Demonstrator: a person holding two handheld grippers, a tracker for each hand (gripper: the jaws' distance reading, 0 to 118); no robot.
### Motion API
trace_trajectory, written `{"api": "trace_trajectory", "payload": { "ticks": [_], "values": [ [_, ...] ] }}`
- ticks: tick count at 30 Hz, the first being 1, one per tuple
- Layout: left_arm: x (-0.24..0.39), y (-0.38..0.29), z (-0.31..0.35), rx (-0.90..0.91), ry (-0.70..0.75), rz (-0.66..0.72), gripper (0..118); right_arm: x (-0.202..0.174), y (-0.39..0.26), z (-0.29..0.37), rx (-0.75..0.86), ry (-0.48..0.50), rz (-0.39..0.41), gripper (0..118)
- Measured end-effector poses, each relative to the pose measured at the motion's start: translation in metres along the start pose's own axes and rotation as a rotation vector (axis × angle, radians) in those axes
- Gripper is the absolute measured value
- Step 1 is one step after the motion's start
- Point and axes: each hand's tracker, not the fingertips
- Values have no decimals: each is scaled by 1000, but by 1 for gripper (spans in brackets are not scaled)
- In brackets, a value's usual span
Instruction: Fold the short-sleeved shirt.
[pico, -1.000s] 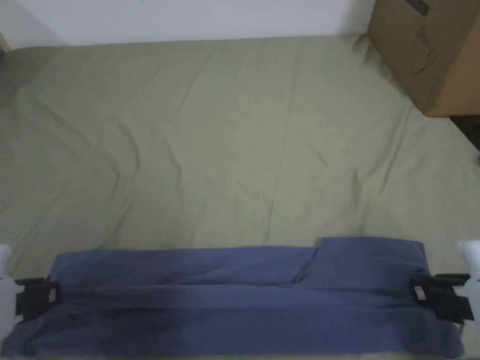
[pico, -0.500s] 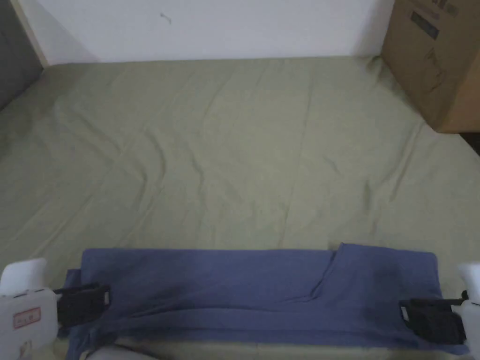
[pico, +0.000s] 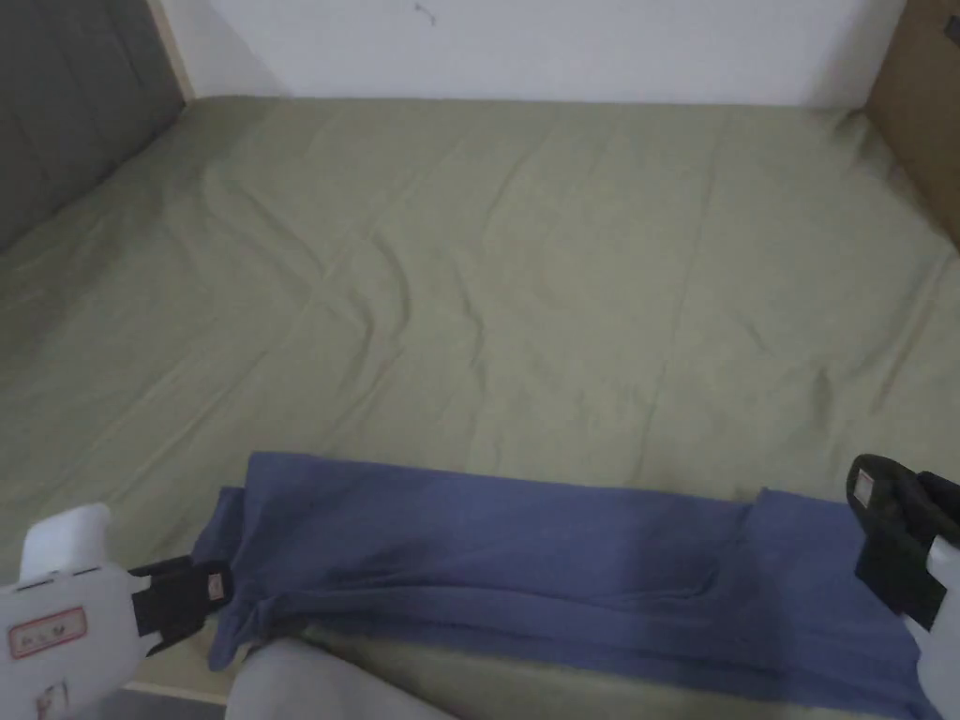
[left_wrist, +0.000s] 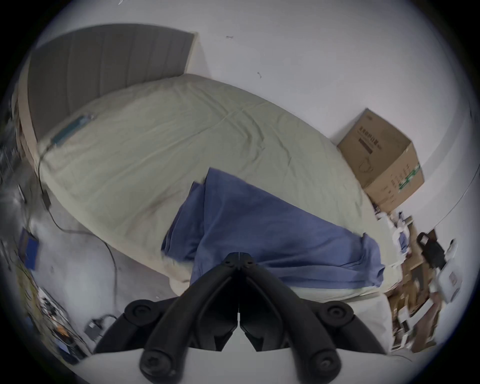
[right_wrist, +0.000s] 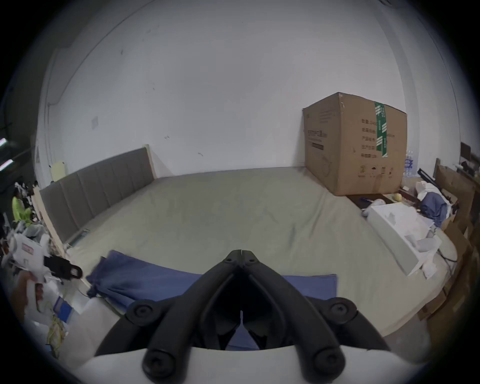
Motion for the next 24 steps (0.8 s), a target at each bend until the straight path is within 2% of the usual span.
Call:
{"api": "trace_trajectory", "payload": {
  "ticks": [2, 3, 4, 5, 6, 7, 9, 11, 15, 20, 22, 24],
  "values": [
    [-18, 1, 0, -2, -21, 59, 0, -8, 1, -5, -35, 40, 33, 0],
    [-24, 4, -1, -2, -23, 53, 6, -13, 0, -9, -49, 24, 59, 0],
    [-31, 8, 0, 4, -24, 59, 28, -17, -2, -11, -60, 22, 83, 0],
    [-39, 12, -1, 27, -49, 71, 77, -19, -4, -14, -69, 28, 83, 0],
    [-45, 17, -4, 35, -80, 82, 106, -20, -4, -18, -87, 35, 71, 0],
    [-48, 23, -6, 43, -121, 109, 118, -21, -5, -21, -120, 49, 46, 0],
    [-63, 38, -14, 81, -214, 186, 118, -20, -4, -26, -148, 59, -47, 0],
    [-90, 56, -37, 26, -287, 221, 117, -19, -2, -31, -147, 76, -104, 0],
    [-105, 76, -76, -78, -346, 219, 118, -25, 6, -36, -183, 37, -46, 0],
    [-112, 76, -112, -215, -346, 148, 117, -32, 19, -31, -162, 63, -51, 0],
    [-114, 80, -108, -165, -424, 190, 117, -36, 24, -31, -158, 75, -53, 0],
    [-121, 83, -116, -193, -452, 233, 117, -39, 26, -32, -153, 87, -54, 0]
  ]
}}
